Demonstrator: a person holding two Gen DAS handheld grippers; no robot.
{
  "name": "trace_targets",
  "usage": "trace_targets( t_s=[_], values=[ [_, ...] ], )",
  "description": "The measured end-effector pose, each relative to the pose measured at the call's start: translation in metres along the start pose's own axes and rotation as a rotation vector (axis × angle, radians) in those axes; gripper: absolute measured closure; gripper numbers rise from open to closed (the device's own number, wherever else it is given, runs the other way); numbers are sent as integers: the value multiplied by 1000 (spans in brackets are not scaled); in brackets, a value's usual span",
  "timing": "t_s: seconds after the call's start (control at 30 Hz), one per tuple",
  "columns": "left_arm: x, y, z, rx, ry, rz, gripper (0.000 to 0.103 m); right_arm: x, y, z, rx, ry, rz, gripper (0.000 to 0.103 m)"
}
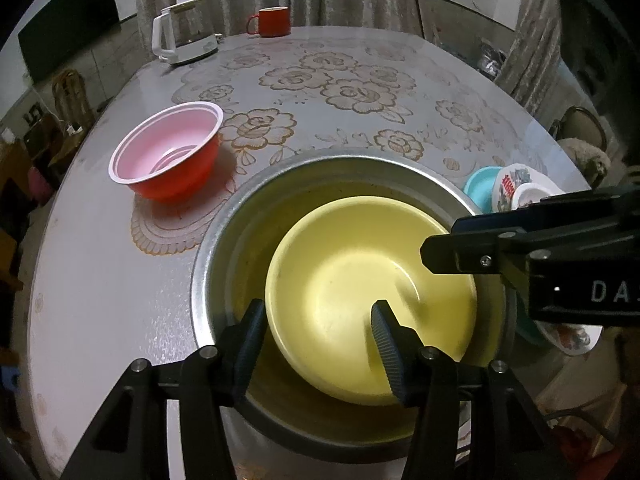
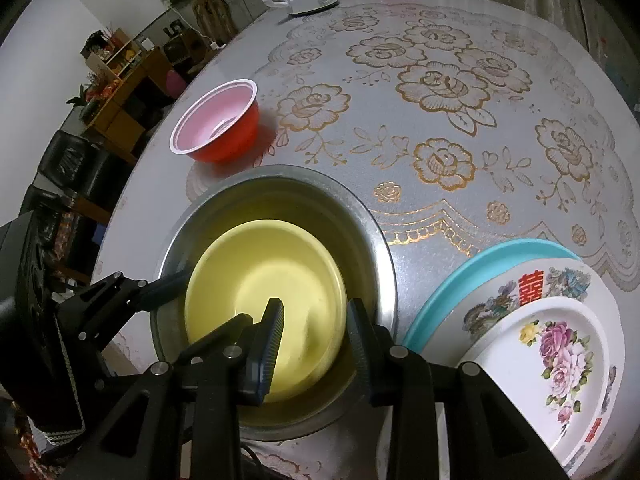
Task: Organize plates and bowls
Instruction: 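Lower the yellow bowl into the steel bowl with both grippers, then open both grippers off the yellow bowl rim and pull back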
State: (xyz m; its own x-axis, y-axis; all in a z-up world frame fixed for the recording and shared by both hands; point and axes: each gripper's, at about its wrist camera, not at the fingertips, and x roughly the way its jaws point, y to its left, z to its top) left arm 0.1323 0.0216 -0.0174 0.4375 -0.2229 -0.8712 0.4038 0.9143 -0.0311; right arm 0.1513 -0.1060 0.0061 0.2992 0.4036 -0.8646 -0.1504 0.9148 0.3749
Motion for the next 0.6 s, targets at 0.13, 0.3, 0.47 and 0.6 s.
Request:
trace_targets(
  t_s=[0.13,0.3,0.47,0.6],
  values=[
    [-7,1,-1,-4,-15,1,43,0,0,-2,4,-8,7,71],
    [-15,6,-1,-28,-39,10,37,-1,-4,-3,31,-20,56,71],
    [-23,11,0,-54,-67,8,35,-4,-3,-5,30,-46,60,71],
    [-25,9,3,-57,-71,-15,35,-9,-3,-5,31,-67,62,71]
  ],
)
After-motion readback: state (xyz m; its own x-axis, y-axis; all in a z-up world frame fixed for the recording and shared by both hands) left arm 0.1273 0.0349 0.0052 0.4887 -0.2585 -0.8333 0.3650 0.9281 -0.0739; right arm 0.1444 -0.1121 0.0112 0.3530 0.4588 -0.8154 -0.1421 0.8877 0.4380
